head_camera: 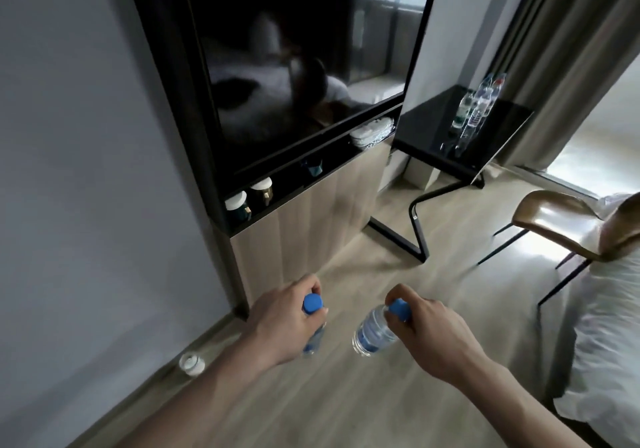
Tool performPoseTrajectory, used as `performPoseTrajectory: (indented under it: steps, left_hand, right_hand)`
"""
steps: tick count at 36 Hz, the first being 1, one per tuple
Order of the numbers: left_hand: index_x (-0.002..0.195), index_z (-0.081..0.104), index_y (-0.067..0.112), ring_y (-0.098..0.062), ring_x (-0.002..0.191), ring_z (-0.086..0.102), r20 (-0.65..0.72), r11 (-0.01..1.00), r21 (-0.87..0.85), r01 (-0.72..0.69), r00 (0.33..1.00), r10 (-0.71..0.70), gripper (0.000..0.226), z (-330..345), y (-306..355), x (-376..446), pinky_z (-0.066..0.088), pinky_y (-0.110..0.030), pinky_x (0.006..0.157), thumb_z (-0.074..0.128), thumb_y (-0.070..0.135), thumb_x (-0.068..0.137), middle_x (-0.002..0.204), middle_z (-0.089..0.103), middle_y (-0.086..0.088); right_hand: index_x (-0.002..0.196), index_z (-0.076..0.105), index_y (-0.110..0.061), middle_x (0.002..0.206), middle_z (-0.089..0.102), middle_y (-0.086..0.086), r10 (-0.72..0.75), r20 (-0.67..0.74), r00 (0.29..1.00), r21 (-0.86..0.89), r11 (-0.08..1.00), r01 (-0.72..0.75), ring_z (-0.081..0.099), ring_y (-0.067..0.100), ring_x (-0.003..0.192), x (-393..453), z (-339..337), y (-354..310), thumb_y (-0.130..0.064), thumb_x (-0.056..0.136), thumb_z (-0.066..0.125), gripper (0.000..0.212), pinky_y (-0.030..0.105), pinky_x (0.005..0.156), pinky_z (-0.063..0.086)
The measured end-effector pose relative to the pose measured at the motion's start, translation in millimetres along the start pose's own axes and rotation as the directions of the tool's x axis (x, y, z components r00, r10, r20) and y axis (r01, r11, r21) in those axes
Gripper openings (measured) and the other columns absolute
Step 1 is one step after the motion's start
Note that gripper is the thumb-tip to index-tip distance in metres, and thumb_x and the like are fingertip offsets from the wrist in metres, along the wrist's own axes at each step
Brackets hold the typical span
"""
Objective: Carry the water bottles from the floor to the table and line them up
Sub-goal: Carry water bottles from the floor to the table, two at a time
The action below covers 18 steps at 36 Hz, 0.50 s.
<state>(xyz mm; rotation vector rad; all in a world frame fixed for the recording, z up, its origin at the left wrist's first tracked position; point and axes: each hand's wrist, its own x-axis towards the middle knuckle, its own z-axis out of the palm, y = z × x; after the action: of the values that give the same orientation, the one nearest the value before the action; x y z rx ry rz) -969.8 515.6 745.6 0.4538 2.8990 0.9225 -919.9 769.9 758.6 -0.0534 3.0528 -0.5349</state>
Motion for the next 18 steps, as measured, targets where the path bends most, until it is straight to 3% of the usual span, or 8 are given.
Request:
performPoseTrajectory:
  steps: [7,12,18]
  left_hand:
    - [0.087,0.044,0.032,-0.011,0.068,0.053,-0.014,0.998,0.019,-0.065,0.998,0.065,0.026,10.6,45.6,85.1,0.038,-0.029,0.056,0.059,0.052,0.079,0.076,0.058,0.012]
    - [0.088,0.044,0.033,-0.010,0.067,0.053,-0.033,0.996,0.037,-0.082,0.996,0.083,0.027,34.4,83.4,137.9,0.043,-0.029,0.058,0.056,0.054,0.077,0.075,0.057,0.013]
    - [0.089,0.045,0.034,-0.008,0.067,0.054,-0.044,0.998,0.052,-0.035,0.998,0.037,0.026,73.5,131.0,204.9,0.044,-0.030,0.057,0.059,0.053,0.078,0.075,0.058,0.014]
  right_hand:
    - [0.098,0.041,-0.038,0.065,0.055,-0.009,0.020,-0.058,0.998,0.016,1.000,-0.019,0.052,0.013,0.059,48.0,-35.5,57.0,-0.048,0.093,0.047,0.012,0.023,0.046,0.029]
    - [0.099,0.042,-0.038,0.066,0.058,-0.006,0.024,-0.058,0.998,0.022,1.000,-0.022,0.054,0.015,0.059,84.4,-53.7,114.2,-0.050,0.093,0.048,0.015,0.025,0.047,0.031]
    - [0.100,0.042,-0.039,0.068,0.061,-0.005,-0.001,-0.041,0.999,0.041,0.999,0.003,0.058,0.015,0.063,131.8,-79.6,196.5,-0.051,0.093,0.046,0.014,0.033,0.054,0.045]
